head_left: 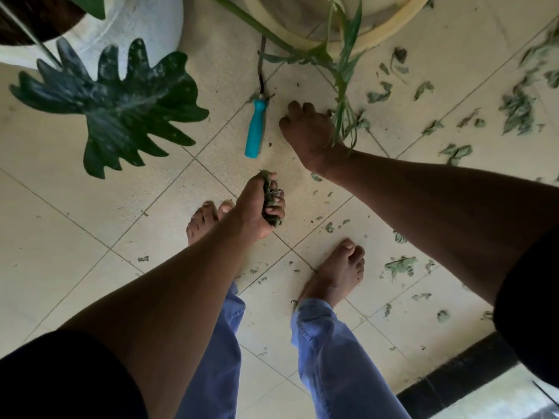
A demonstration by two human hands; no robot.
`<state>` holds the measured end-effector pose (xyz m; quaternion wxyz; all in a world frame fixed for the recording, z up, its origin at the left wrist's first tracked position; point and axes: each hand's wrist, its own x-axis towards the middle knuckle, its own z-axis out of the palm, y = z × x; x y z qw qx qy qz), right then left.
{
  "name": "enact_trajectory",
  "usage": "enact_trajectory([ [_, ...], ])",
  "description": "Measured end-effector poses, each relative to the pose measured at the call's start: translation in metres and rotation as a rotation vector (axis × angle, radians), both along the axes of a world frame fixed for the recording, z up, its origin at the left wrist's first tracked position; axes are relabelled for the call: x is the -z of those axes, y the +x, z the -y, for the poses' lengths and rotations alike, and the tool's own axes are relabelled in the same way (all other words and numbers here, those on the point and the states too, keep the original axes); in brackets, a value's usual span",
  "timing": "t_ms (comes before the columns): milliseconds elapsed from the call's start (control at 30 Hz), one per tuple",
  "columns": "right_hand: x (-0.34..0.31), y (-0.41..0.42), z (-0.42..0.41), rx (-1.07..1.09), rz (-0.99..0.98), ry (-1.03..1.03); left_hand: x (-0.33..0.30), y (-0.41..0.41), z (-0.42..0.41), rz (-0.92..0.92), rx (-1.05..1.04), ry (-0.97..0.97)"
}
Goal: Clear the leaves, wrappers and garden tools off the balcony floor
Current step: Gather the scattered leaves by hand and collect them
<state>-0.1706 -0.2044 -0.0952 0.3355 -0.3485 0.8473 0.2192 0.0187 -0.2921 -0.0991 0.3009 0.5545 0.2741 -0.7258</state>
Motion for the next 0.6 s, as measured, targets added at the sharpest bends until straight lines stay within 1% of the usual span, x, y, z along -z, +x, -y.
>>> enact_trajectory([
  [33,0.002,0.001,-0.004,-0.044,-0.056,-0.023,-0.001,-0.001,0.000,0.001,0.002,0.002],
  [67,-0.004,0.001,-0.014,-0.003,-0.037,-0.061,-0.001,-0.002,-0.001,0.004,0.002,0.005],
  [100,-0.003,0.008,-0.009,0.041,-0.055,-0.104,-0.002,-0.003,-0.001,0.005,0.000,0.008],
  [133,-0.004,0.016,0.007,0.105,-0.027,-0.135,-0.002,-0.004,-0.001,0.008,0.000,0.014],
  [167,-0.005,0.024,0.036,0.102,0.063,-0.238,-0.002,-0.005,-0.001,0.011,-0.001,0.021],
  [233,-0.020,0.051,0.115,0.119,0.540,-0.300,-0.003,-0.006,-0.002,0.025,-0.012,0.033],
  [267,-0.025,0.063,0.147,0.053,0.726,-0.329,-0.003,-0.008,-0.003,0.034,-0.015,0.034],
  [300,-0.031,0.071,0.164,0.077,0.831,-0.325,-0.004,-0.010,-0.004,0.045,-0.009,0.028],
  [333,-0.040,0.069,0.162,0.121,0.928,-0.283,-0.005,-0.012,-0.005,0.053,0.001,0.016],
  [367,-0.046,0.066,0.156,0.223,0.982,-0.246,-0.005,-0.015,-0.007,0.055,0.007,0.006],
  [400,-0.052,0.059,0.143,0.313,0.988,-0.239,-0.006,-0.017,-0.007,0.046,0.010,-0.004],
  [433,-0.054,0.053,0.133,0.334,1.004,-0.229,-0.007,-0.020,-0.008,0.029,0.016,-0.023],
  [500,-0.060,0.045,0.109,0.240,0.947,-0.212,-0.010,-0.027,-0.009,-0.008,0.041,-0.067],
  [600,-0.061,0.045,0.090,0.071,0.758,-0.279,-0.016,-0.038,-0.015,-0.022,0.102,-0.052],
])
